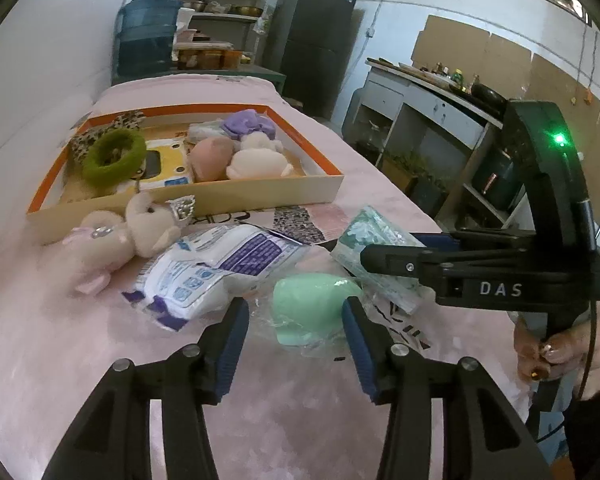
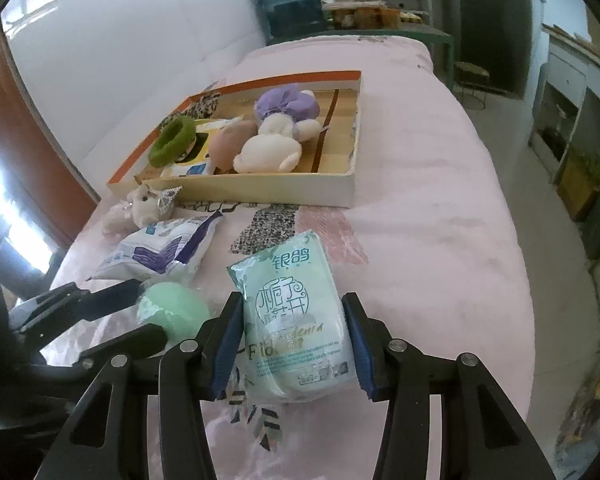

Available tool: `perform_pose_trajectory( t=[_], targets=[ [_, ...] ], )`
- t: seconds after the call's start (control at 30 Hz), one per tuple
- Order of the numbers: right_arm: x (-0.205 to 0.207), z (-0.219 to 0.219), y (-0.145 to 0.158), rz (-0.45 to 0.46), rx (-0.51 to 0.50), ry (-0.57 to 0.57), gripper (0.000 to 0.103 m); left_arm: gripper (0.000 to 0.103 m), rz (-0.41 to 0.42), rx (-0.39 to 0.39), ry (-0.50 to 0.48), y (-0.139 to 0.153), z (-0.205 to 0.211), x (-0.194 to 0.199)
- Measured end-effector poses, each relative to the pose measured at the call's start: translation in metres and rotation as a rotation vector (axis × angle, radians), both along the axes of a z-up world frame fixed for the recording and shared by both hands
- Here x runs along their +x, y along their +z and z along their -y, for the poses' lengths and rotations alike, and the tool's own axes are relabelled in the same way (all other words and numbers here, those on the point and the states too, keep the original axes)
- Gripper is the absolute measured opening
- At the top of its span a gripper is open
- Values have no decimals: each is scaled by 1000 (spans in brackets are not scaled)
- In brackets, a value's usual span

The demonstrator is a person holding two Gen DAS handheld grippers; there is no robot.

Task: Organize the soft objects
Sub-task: 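Grasp the green-white tissue pack with the right gripper while the left grasps the bagged mint sponge, then lift the tissue pack and bagged sponge and carry them over the box lid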

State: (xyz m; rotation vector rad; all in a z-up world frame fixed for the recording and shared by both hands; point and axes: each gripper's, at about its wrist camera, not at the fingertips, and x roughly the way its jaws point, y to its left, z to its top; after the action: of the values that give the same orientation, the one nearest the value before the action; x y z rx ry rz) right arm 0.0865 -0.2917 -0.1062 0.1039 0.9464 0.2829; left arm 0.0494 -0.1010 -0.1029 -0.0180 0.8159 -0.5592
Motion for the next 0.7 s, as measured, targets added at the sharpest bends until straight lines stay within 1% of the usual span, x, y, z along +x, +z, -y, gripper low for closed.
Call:
perform_pose_trajectory(
  t=[0.17, 0.3, 0.43, 0.6, 0.63, 0.7],
  targets=[
    [-2, 5, 0, -1, 26, -11, 51, 53, -7, 10, -21, -2, 6, 4],
    [-2, 8, -2, -3, 45, -19, 51, 62, -26, 13, -41, -5, 11, 8],
    [-3, 10, -2, -5, 58, -23, 51, 63, -52, 21, -46, -9, 15, 12],
    [-4, 11, -1, -1, 61, -26, 51, 62, -78, 2, -49, -10, 20, 20],
    [-5, 12, -1, -1, 58, -30, 51, 62, -79, 0, -48, -10, 21, 20],
    [-5, 13, -1, -1, 63, -29, 51, 56, -80, -12, -37, -11, 21, 22]
  ],
)
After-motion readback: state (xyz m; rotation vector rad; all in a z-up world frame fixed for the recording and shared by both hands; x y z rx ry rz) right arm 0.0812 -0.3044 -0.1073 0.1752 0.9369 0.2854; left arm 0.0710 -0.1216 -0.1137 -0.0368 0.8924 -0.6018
